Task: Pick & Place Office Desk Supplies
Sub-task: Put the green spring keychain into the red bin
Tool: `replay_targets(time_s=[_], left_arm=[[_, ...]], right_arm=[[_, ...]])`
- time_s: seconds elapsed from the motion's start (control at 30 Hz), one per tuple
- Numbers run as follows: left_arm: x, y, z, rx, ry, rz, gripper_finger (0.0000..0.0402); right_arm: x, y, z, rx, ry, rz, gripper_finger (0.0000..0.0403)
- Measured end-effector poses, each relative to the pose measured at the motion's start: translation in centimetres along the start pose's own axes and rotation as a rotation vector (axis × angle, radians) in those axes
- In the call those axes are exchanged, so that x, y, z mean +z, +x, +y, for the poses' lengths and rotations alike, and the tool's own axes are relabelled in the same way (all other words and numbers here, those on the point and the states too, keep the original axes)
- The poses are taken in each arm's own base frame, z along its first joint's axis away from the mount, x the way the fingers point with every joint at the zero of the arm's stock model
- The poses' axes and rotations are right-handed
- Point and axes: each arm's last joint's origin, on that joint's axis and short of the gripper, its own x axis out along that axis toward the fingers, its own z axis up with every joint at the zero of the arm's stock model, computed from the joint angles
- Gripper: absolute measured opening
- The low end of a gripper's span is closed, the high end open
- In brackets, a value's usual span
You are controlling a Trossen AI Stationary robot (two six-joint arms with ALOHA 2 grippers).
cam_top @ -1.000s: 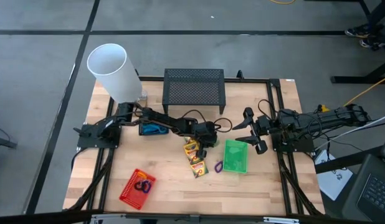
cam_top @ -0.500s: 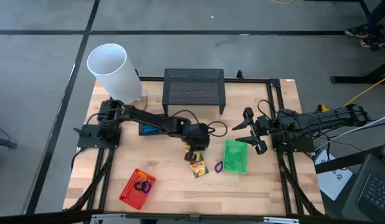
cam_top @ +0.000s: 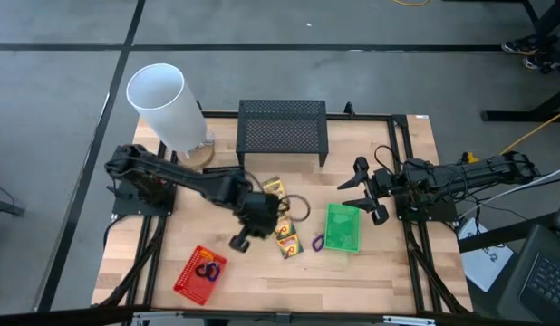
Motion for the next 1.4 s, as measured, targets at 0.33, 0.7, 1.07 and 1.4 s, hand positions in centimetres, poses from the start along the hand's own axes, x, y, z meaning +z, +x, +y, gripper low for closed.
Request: replay_targets(time_s=[0.33, 0.7, 1.07, 1.4], left_arm=[[-0.7, 0.5, -9.0, -0.131, -0.017, 0.095, 0.0003], [-2.4, 1.1, -16.1, -0.021, -0.103, 0.137, 0.0003], [-6.4, 2.3, -19.6, 0.218, -0.222, 0.105, 0.0003], [-11.3, 3.2, -19.1, 0.271, -0.444, 0.067, 0.0003]], right_arm=[[0.0, 0.0, 0.0, -0.003, 0.000, 0.000, 0.0213], [0.0, 0.0, 0.0, -0.003, 0.000, -0.001, 0.0213], [0.0, 0.0, 0.0, -0.004, 0.000, -0.001, 0.0213], [0.0, 0.0, -0.1, -0.038, -0.004, -0.004, 0.0213]])
